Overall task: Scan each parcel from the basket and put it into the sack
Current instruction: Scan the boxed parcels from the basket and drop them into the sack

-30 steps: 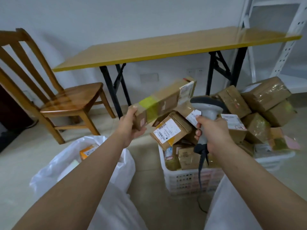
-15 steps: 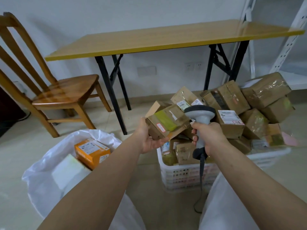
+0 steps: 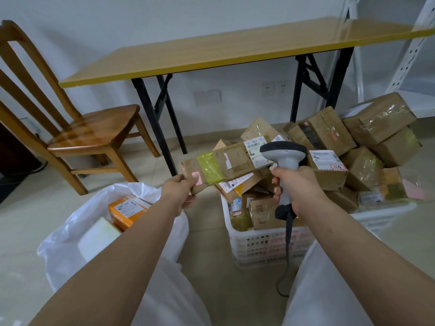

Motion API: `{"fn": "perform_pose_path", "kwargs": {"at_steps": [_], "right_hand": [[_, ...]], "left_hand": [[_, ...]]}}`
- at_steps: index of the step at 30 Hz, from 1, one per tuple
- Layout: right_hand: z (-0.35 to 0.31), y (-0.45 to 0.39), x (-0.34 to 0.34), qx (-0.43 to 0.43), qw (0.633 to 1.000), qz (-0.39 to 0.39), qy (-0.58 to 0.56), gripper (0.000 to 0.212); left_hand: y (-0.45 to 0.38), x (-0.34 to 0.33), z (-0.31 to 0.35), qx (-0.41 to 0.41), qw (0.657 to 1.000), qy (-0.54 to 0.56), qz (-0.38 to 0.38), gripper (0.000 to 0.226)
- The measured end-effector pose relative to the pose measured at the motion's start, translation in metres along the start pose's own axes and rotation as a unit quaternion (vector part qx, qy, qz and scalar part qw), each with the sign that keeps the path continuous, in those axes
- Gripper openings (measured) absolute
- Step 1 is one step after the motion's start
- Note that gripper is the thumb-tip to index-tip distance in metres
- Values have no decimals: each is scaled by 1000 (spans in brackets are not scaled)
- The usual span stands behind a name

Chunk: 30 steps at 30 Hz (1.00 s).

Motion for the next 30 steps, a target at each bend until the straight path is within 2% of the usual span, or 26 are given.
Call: {"fn": "perform_pose_path", "kwargs": {"at_steps": [13, 30], "right_hand": [[-13, 11, -19, 82, 994, -35, 59, 20], [-14, 11, -46, 120, 978, -45, 162, 25]], "left_hand": [[-20, 92, 9, -48, 998, -6, 46, 36], [-24, 119, 0, -38, 998, 3, 52, 39]]}}
Point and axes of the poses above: each hand's wrist, its own y-axis away from the middle knuckle, its own x-axis out of the back of the hand, z = x × y, the point moved 3 cm from there along -y, towards the middle knuckle, and after that the axes turned 4 degrees about x, right-handed, at the moved point
